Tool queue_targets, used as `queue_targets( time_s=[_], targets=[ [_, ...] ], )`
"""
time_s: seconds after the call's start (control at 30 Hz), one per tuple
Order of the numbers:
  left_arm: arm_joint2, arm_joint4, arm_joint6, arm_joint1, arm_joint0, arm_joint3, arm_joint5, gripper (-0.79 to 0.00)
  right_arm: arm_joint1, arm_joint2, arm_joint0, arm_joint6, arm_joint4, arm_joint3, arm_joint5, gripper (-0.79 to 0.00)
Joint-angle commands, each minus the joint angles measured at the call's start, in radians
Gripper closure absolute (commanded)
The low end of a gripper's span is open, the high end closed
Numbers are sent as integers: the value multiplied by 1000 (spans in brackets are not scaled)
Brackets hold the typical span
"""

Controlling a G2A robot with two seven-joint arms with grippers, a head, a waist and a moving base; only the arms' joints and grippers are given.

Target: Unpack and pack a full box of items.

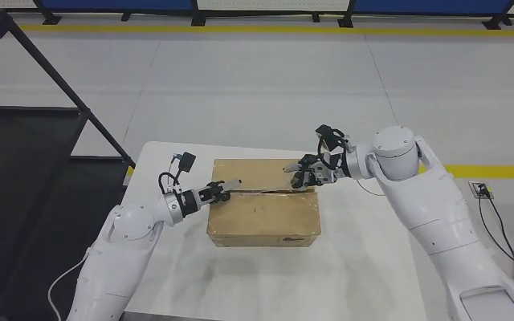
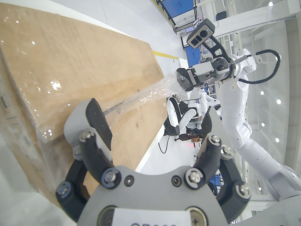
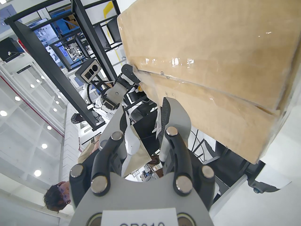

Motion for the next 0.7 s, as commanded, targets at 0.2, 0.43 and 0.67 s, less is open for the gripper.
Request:
queue_targets(
  time_s=[0.2,0.43,0.67],
  targets=[
    [6,-4,4,3,0,-2,0,-785,37,99,-87,-96,-13,-173,-69,-372],
    [3,-16,9,7,7,-13,-4,-785,53,143,-190,-191,-21,-351,-218,-268],
    [-4,-17,12,13,16,-27,-4,-785,29,36,-130,-183,-27,-293,-153,-154]
  ],
)
